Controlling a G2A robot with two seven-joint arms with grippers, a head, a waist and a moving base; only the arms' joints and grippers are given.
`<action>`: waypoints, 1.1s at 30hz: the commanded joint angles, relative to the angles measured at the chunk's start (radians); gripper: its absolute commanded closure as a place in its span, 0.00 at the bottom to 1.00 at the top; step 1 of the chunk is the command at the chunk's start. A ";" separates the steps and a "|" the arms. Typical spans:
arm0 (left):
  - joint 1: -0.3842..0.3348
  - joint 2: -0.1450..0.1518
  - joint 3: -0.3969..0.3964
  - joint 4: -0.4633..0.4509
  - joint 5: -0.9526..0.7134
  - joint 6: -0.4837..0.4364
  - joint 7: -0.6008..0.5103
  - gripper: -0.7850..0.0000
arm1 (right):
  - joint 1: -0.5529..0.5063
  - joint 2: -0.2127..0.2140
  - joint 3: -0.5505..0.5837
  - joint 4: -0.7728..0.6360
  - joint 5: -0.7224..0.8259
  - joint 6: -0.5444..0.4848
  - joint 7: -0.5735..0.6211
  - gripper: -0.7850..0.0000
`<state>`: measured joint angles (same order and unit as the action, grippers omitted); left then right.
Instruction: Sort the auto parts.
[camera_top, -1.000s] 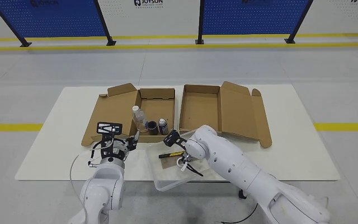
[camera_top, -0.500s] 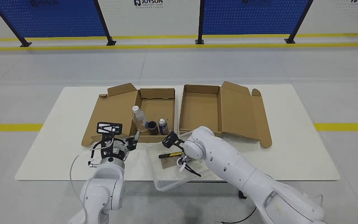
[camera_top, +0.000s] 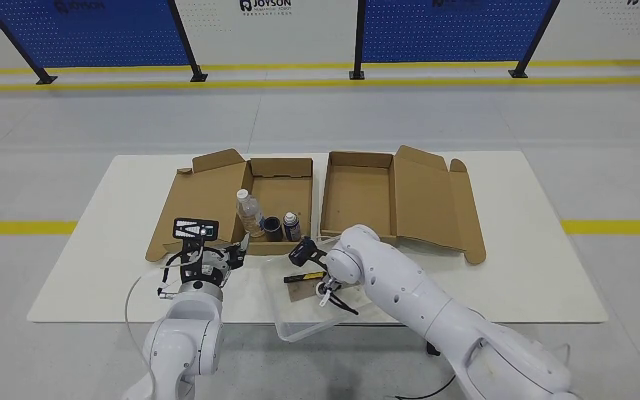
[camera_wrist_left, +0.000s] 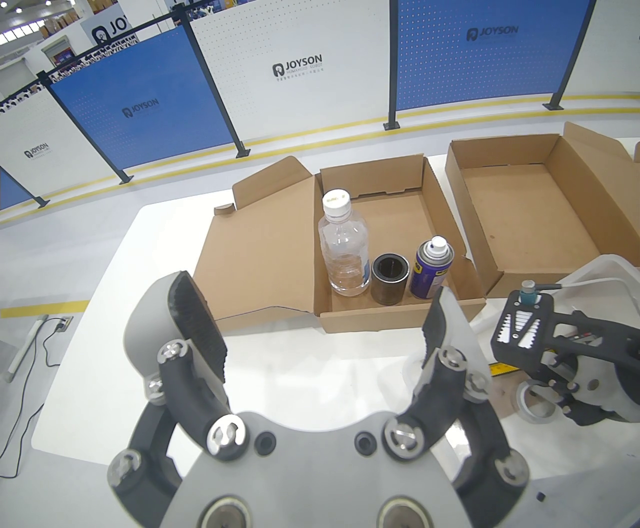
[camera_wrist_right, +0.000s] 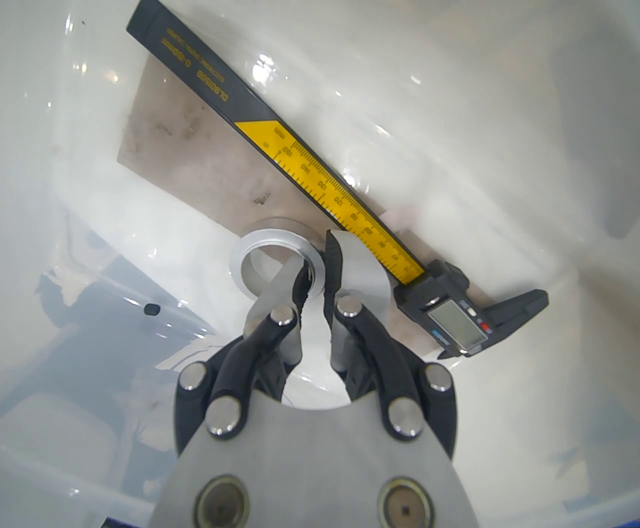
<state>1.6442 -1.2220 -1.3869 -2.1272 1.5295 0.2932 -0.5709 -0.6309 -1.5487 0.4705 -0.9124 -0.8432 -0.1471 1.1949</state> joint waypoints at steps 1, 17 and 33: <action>0.000 0.000 0.000 0.000 0.000 0.000 0.000 0.00 | 0.000 -0.003 0.001 0.003 0.002 -0.004 -0.001 0.80; 0.000 0.000 0.000 0.000 0.000 0.000 0.000 0.00 | 0.003 -0.019 0.014 0.027 0.000 -0.027 0.019 0.69; 0.000 0.000 0.000 0.000 0.000 0.000 0.000 0.00 | -0.004 -0.022 0.038 0.002 -0.021 -0.012 0.028 1.00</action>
<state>1.6442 -1.2220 -1.3869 -2.1272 1.5295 0.2932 -0.5709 -0.6348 -1.5720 0.5053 -0.9034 -0.8611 -0.1602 1.2195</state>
